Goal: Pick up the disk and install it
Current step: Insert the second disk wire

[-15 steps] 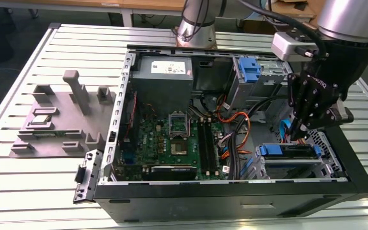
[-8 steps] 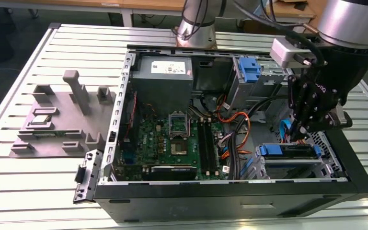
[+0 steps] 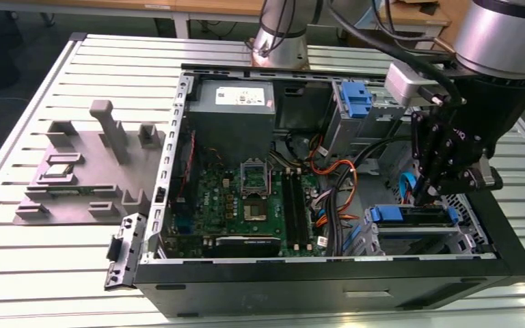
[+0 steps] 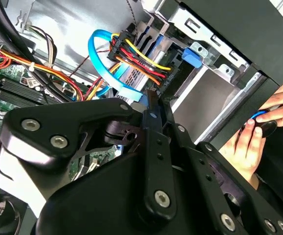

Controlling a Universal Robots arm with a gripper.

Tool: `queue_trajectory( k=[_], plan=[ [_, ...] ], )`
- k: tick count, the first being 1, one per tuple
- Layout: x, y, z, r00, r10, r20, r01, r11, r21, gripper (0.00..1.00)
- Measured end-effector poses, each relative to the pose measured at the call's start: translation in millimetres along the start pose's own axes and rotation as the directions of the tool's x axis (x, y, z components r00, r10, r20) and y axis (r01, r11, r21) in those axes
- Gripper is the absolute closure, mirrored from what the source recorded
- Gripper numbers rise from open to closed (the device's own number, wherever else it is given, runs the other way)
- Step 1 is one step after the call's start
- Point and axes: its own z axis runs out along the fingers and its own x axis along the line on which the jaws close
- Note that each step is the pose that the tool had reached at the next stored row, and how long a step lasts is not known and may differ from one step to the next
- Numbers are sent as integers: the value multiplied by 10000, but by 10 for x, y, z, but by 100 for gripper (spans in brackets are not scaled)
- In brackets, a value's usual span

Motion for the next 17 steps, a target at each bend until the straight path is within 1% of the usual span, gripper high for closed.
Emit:
queue_trajectory(
  k=[5,7,10,14,17],
  plan=[
    [6,1,15,9998,74,186,-75,10000,48,84],
    [16,2,23,9997,93,231,-95,9999,67,84],
    [17,5,29,9996,172,226,-174,9998,86,84],
    [19,9,36,9993,301,220,-303,9995,82,84],
    [44,17,40,9993,315,221,-317,9995,80,84]
  ],
)
